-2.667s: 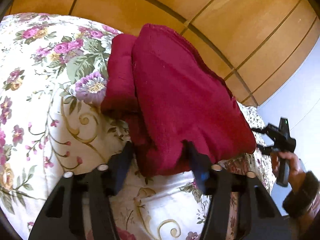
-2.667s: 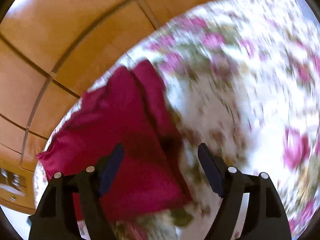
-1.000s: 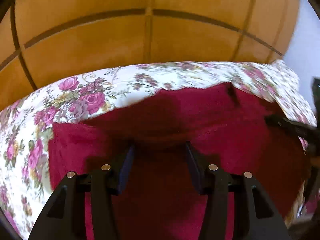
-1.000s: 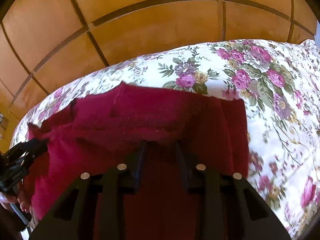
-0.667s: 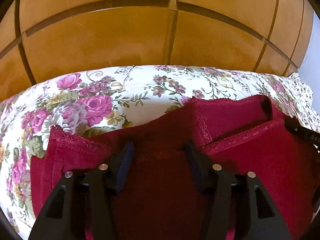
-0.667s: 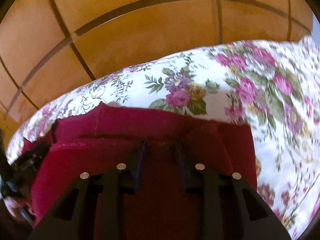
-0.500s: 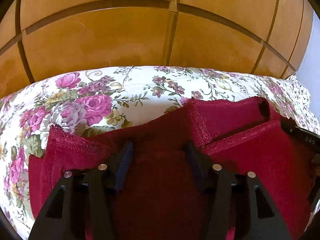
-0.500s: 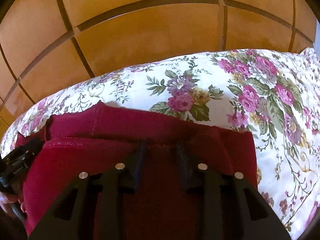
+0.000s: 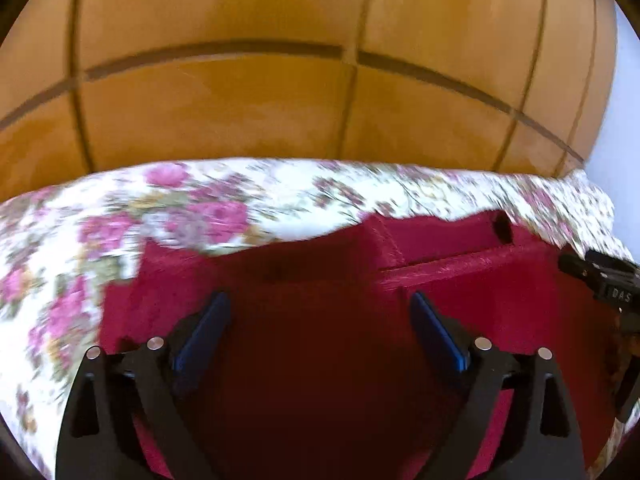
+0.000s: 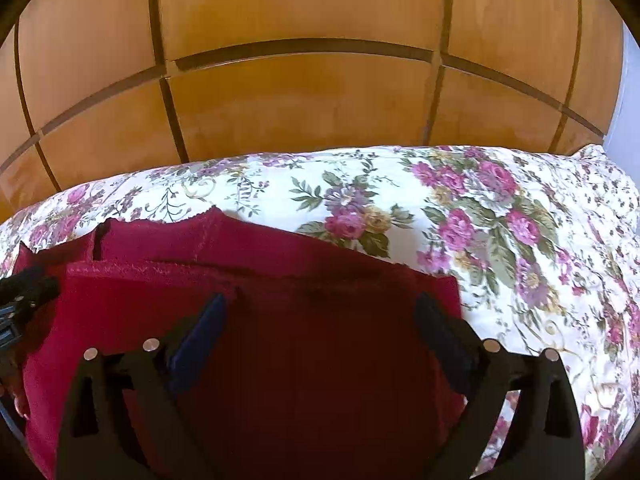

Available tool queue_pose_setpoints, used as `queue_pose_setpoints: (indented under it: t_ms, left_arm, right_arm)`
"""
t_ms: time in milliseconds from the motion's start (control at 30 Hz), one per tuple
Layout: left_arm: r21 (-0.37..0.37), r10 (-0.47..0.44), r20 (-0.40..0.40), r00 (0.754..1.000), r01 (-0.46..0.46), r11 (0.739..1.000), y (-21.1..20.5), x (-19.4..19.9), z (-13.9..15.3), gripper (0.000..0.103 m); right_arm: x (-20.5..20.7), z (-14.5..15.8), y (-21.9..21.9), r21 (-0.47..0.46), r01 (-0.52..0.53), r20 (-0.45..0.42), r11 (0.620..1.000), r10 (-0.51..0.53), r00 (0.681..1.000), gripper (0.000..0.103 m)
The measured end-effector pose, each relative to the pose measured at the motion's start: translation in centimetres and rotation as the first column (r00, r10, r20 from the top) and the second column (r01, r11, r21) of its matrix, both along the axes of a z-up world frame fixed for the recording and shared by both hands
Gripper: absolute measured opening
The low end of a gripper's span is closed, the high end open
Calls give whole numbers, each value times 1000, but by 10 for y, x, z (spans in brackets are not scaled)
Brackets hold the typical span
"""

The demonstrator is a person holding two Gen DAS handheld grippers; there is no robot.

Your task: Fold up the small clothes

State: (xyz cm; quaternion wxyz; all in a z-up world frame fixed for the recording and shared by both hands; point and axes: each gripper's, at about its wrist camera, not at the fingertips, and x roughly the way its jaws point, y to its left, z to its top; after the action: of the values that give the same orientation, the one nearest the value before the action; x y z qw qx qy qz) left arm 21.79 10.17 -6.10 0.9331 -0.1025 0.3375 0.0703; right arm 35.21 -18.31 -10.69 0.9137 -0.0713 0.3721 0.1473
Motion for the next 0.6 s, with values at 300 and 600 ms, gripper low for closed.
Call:
queue_pose_setpoints:
  t_ms: [300,600]
  left_arm:
    - [-192,176,72,982,-159,968,38,-76,10,91]
    - [-334,254,-66,965,-261,906,71,-123,-20,91]
  right_arm:
    - [-19,12,-12,23,7,-25,1000,-7,1000,100]
    - [-57,25,-14,43,-43,-81,998,47,996,101]
